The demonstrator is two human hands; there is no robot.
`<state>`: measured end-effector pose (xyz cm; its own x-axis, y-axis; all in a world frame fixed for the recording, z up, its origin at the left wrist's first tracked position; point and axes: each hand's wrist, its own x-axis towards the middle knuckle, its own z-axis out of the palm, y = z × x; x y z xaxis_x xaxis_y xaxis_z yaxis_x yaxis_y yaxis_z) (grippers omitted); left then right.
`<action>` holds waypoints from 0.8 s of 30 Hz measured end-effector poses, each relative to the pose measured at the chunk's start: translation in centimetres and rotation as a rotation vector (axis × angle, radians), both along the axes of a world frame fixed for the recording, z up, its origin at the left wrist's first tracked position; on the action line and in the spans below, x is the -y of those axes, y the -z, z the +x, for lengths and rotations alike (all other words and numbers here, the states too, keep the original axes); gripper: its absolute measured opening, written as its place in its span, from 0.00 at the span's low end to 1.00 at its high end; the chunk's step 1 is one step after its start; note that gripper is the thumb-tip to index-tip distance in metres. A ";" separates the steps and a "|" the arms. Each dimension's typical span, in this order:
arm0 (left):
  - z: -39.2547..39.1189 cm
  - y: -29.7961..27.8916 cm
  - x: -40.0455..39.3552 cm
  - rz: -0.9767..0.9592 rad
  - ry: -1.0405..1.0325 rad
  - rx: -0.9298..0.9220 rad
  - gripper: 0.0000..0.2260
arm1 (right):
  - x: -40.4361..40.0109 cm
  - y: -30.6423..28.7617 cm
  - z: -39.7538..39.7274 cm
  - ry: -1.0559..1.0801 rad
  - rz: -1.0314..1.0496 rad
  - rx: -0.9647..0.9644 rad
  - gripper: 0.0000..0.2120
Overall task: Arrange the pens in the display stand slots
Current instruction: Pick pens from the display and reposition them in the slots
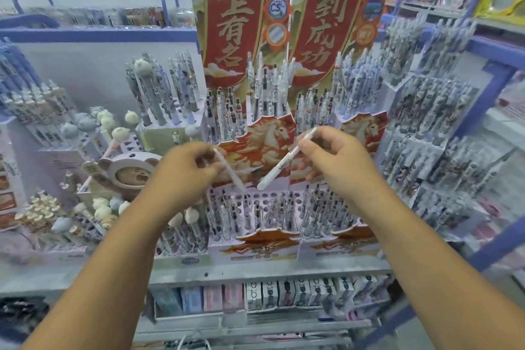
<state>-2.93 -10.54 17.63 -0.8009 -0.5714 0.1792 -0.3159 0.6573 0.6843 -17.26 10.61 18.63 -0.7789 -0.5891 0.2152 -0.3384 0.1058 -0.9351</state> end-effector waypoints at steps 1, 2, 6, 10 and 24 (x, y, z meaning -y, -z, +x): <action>0.2 -0.5 -0.3 0.035 0.003 -0.087 0.04 | -0.5 -0.2 0.0 0.005 -0.035 0.026 0.05; 0.5 -1.1 -0.6 0.061 0.010 -0.159 0.03 | -1.0 -0.4 0.0 0.009 -0.066 0.051 0.05; 0.9 -2.9 -2.7 0.221 0.071 -0.341 0.07 | -2.7 -1.0 -0.3 0.041 -0.152 0.083 0.05; 0.0 -4.3 -5.1 0.351 0.122 -0.454 0.10 | -4.1 -1.5 -1.0 0.080 -0.192 0.070 0.06; -4.5 -9.1 -6.9 0.219 0.114 -0.595 0.06 | -6.0 -6.9 -4.2 0.146 -0.270 -0.043 0.07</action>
